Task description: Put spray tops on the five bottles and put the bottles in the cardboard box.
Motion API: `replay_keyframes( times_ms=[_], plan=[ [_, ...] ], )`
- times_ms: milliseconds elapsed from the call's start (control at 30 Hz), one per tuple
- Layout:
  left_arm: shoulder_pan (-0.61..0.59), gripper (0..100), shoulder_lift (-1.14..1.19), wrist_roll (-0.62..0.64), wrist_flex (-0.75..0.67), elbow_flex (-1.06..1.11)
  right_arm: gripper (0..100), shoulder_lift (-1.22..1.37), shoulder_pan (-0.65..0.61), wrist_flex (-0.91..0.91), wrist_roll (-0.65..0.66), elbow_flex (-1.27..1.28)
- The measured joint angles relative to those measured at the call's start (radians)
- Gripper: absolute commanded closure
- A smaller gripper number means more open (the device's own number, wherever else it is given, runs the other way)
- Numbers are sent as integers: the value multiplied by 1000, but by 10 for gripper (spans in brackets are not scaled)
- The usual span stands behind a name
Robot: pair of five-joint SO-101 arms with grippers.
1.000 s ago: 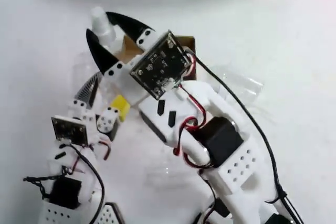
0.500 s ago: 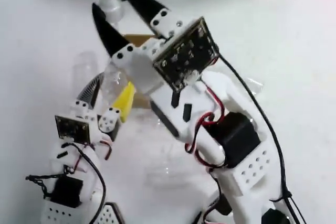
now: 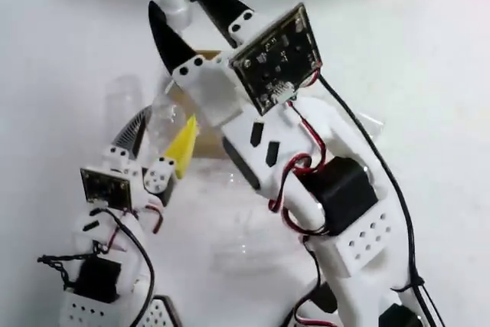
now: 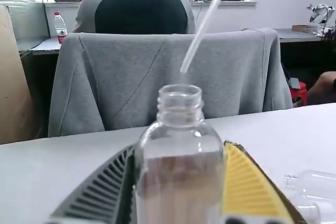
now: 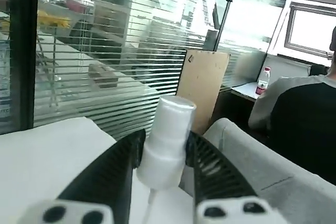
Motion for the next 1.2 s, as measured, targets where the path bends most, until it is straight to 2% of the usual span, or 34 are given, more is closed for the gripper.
replay_keyframes(
  times_ms=[600, 733, 833, 967, 1133, 1200],
  plan=[
    [2, 980, 0, 0, 0, 0, 970, -2, -20, 2, -8, 143],
    [2, 980, 0, 0, 0, 0, 841, 0, -17, 6, -8, 173],
    [3, 980, 0, 0, 0, 0, 763, 0, -20, 46, -54, 178],
    [0, 980, 0, 0, 0, 0, 808, 0, -14, 61, -124, 178],
    [0, 980, 0, 0, 0, 0, 974, 0, -21, 61, -133, 178],
    [0, 980, 0, 0, 0, 0, 977, 0, -17, 63, -133, 178]
  ],
)
